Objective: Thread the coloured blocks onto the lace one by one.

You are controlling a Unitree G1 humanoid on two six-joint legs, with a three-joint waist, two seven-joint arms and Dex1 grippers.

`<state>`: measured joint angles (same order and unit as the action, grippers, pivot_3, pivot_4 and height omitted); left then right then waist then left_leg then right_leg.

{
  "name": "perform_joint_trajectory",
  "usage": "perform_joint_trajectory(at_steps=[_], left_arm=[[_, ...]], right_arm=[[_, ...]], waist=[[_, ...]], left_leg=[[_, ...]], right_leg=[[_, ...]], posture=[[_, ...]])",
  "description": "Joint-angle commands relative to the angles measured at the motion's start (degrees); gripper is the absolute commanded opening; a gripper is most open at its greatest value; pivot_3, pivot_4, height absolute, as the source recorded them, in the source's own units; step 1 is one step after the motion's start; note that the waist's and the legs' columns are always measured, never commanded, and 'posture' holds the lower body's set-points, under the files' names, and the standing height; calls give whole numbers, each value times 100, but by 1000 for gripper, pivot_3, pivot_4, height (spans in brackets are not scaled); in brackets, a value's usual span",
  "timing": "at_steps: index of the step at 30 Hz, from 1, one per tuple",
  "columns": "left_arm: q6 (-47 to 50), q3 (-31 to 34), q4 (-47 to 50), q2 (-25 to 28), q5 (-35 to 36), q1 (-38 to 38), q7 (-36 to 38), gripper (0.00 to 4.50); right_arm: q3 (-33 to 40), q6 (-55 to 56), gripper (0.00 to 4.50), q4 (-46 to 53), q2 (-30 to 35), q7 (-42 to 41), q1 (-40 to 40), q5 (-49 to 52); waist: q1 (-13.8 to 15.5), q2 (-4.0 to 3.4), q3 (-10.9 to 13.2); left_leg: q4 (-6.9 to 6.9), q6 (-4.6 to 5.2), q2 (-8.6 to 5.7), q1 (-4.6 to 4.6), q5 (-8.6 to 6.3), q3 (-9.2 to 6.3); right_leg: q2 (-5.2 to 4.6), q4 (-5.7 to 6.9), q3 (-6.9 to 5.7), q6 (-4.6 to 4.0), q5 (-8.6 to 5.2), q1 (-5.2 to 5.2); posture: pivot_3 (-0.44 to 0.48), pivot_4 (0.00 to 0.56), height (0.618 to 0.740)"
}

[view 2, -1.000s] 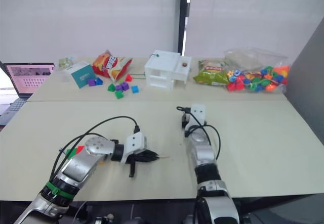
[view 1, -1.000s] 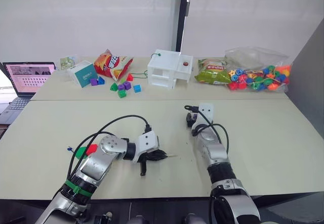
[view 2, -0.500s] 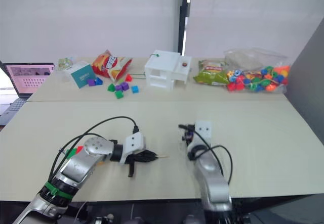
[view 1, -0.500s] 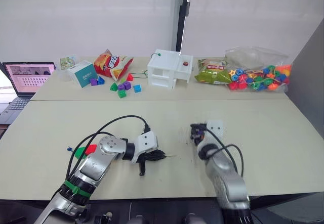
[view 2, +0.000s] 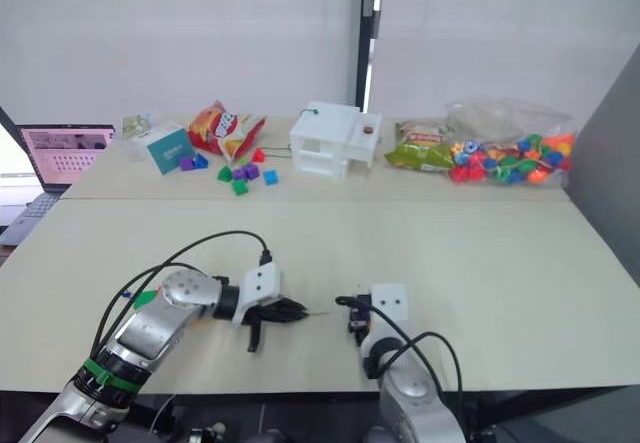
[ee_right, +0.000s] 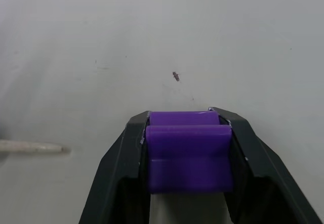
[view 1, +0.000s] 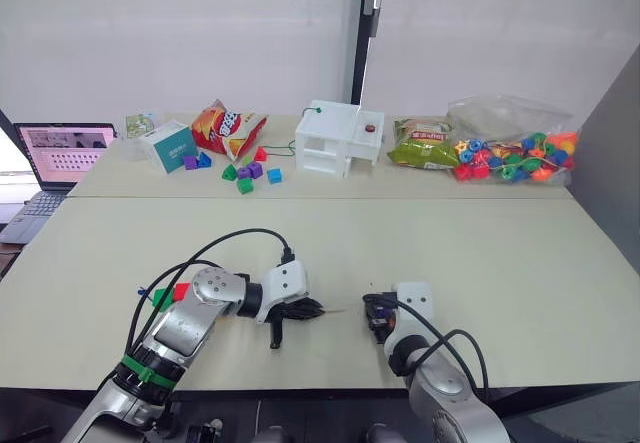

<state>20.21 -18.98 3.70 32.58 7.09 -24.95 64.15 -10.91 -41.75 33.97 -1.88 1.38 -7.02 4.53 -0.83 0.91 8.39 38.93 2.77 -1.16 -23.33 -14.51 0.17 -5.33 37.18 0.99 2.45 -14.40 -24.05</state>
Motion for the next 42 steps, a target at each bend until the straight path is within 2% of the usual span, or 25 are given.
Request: perform_joint_trajectory(at_steps=[1, 4, 7, 10, 13, 15, 17, 18, 21, 24, 29, 32, 38, 39, 42], left_arm=[[-43, 87, 126, 48, 84, -89, 58, 0], [-73, 72, 94, 24, 82, -92, 50, 0], [-80, 70, 71, -30, 83, -113, 14, 0], [-58, 80, 101, -73, 77, -118, -28, 0], [-3, 81, 188, -115, 104, -93, -52, 0], [78, 88, 311, -130, 174, -41, -49, 0], [139, 85, 402, -128, 206, -11, -51, 0], [185, 76, 453, -121, 229, -4, -45, 0], [367, 53, 643, -85, 343, 33, 6, 0], [661, 66, 903, -87, 497, 76, -6, 0], [1056, -8, 1295, -136, 515, 115, -263, 0], [1153, -29, 1344, -142, 444, 112, -417, 0], [1256, -141, 1331, -173, 315, 22, -686, 0], [1279, -177, 1337, -169, 309, 1, -687, 0], [1330, -319, 1292, -196, 220, -100, -750, 0]], right_arm=[[227, 323, 3294, 495, 40, -147, 180, 156], [475, 135, 4336, 936, 298, -401, 492, 356], [926, -341, 4459, 1288, 706, -872, 969, 868], [1569, -1188, 4459, 1293, 1385, -1773, 1581, 1988], [1743, -1731, 4459, 824, 2888, -3422, 2026, 2942], [1330, -1321, 4459, 308, 4253, -4892, 2169, 2944], [891, -809, 4459, -174, 5037, -5810, 2371, 2766], [634, -522, 4459, -491, 5230, -6146, 2594, 2597], [-131, 603, 4459, -1396, 5454, -6889, 3241, 1859], [-724, 1614, 4459, -2235, 5372, -7304, 3684, 1112], [-1193, 2653, 4459, -3344, 4990, -7575, 4057, 396], [-1238, 2973, 3665, -3690, 4844, -7639, 4061, 216], [-1057, 2989, 1551, -3772, 4713, -7657, 3879, 240], [-1007, 2910, 1371, -3709, 4690, -7595, 3834, 260], [-926, 2684, 1371, -3520, 4649, -7459, 3735, 218]], waist=[[10, 0, 0], [12, 0, 0], [11, 0, 0], [19, 1, 1], [25, -1, 2], [38, 0, 4], [33, 0, 6], [23, 1, 6], [-23, 1, 6], [2, 2, 7], [74, 2, 7], [104, 2, 7], [121, 2, 7], [130, 2, 7], [142, 2, 7]], left_leg=[[0, 0, 0, 0, 0, 0], [1, 0, -1, -1, 0, 0], [1, 0, 0, 0, 0, 0], [4, 1, -2, -2, 0, 0], [4, 4, -2, 1, -2, -4], [4, 11, 0, 2, -6, -4], [6, 17, -1, 4, -10, -1], [9, 21, 6, 9, -12, -2], [6, 22, 11, 21, -13, 2], [7, 22, 9, 23, -13, 1], [16, 22, 3, 12, -13, 1], [20, 22, 2, 10, -13, 1], [20, 21, 3, 12, -13, 1], [20, 21, 2, 12, -13, 1], [20, 21, 2, 12, -13, 1]], right_leg=[[0, 0, 0, 0, 0, 0], [-1, 0, 0, 0, 0, 1], [1, 1, -1, 0, 0, 0], [0, -2, -1, 0, 0, 4], [-1, -7, -8, 0, 0, 13], [-2, -17, -15, 0, 0, 24], [-5, -29, -19, 1, 0, 34], [2, -36, -21, 1, 0, 43], [7, -41, -15, 1, -1, 54], [5, -37, -15, 2, -1, 54], [-8, -36, -18, 6, 2, 51], [-10, -36, -17, 9, 3, 51], [-10, -33, -16, 8, 4, 51], [-10, -32, -16, 8, 4, 51], [-11, -32, -16, 8, 4, 52]], posture=[[0, 150, 740], [0, 150, 740], [0, 150, 740], [0, 150, 740], [0, 150, 740], [0, 150, 740], [0, 150, 740], [0, 150, 740], [0, 150, 740], [0, 150, 740], [0, 150, 740], [0, 150, 740], [0, 150, 740], [0, 150, 740], [0, 150, 740]])
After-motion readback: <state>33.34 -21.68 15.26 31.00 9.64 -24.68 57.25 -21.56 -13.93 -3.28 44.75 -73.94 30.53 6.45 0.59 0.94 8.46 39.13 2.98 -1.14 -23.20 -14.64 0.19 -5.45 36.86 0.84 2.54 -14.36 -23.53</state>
